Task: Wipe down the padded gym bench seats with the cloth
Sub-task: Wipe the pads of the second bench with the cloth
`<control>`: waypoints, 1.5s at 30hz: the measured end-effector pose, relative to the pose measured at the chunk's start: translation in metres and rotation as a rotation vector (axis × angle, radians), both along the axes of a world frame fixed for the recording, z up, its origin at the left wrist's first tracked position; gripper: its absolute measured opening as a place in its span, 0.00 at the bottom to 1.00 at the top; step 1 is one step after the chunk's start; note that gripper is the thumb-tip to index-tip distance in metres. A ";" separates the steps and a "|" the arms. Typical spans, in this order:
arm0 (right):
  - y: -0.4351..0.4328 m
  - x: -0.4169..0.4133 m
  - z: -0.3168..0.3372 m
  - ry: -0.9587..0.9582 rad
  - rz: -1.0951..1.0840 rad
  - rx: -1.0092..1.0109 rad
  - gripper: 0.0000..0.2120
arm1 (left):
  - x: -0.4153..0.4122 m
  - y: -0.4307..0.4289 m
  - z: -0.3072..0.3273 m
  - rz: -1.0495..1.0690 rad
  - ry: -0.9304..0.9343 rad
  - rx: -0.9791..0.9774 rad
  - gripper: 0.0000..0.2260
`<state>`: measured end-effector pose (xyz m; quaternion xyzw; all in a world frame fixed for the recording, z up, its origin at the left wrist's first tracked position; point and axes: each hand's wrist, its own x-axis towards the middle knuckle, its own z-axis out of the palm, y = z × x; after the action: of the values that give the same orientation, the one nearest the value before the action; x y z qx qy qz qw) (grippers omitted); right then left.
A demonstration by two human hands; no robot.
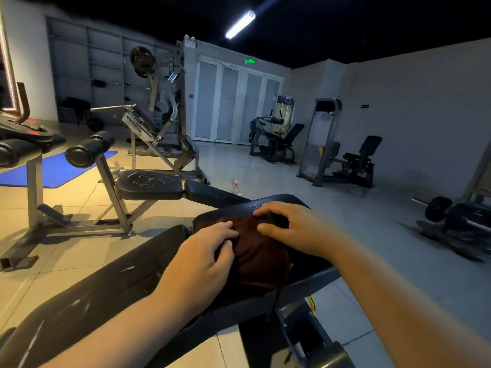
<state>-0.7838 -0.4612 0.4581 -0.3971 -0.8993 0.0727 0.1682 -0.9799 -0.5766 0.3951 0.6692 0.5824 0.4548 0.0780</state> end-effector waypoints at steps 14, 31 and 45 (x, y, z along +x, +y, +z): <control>-0.056 -0.082 -0.007 -0.418 -0.126 0.037 0.20 | 0.002 -0.003 -0.008 0.044 -0.164 -0.047 0.17; -0.013 -0.064 -0.002 -0.457 -0.312 -0.004 0.34 | -0.002 -0.002 -0.008 0.072 -0.123 -0.104 0.18; 0.027 -0.044 0.011 -0.453 -0.509 -0.060 0.32 | -0.001 0.001 -0.008 0.089 -0.219 -0.088 0.19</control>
<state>-0.8281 -0.4347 0.4686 -0.6197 -0.7833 -0.0355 -0.0349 -0.9813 -0.5751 0.3869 0.5851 0.6189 0.5021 0.1501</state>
